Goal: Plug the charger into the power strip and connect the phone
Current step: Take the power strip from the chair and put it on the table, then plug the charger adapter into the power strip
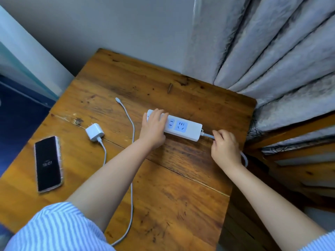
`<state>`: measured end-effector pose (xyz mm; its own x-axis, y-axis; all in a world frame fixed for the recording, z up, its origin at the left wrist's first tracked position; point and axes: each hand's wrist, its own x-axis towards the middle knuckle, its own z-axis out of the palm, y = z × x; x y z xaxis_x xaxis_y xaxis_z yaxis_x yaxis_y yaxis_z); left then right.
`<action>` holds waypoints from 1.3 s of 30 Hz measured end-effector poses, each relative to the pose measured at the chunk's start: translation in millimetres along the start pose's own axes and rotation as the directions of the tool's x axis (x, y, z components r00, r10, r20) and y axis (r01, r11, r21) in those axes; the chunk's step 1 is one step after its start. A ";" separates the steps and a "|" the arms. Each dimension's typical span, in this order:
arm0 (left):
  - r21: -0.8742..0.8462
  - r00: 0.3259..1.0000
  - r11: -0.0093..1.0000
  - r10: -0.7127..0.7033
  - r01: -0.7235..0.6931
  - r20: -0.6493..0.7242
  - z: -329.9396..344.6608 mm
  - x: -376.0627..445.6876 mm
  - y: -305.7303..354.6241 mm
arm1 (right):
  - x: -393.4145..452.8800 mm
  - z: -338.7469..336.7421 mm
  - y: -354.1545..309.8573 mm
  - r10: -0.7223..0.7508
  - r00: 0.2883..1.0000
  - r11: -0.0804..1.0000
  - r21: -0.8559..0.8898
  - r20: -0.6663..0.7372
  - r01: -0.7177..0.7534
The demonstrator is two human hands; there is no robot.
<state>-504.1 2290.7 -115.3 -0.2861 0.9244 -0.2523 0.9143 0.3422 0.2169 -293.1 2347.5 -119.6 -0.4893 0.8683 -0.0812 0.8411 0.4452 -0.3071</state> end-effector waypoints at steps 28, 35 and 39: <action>-0.802 0.809 0.424 -0.576 0.421 0.120 12.5 -89.9 -154.8 | -22.6 90.7 -130.5 -0.279 0.930 0.960 0.083 0.239 0.266; -0.855 0.930 0.421 -0.328 0.303 0.168 16.9 -104.9 -105.7 | -41.0 65.6 -115.3 -0.086 0.958 0.925 0.379 0.273 -0.025; -0.711 0.983 0.679 -0.128 0.182 0.129 28.3 -104.2 -73.4 | -57.7 53.0 -94.3 -0.034 0.955 0.930 0.360 0.293 -0.077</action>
<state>-533.3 2164.5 -131.6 -0.3619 0.8434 -0.3972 0.3653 0.5203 0.7719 -356.4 2243.8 -136.3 -0.5636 0.7506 -0.3450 0.7370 0.2681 -0.6205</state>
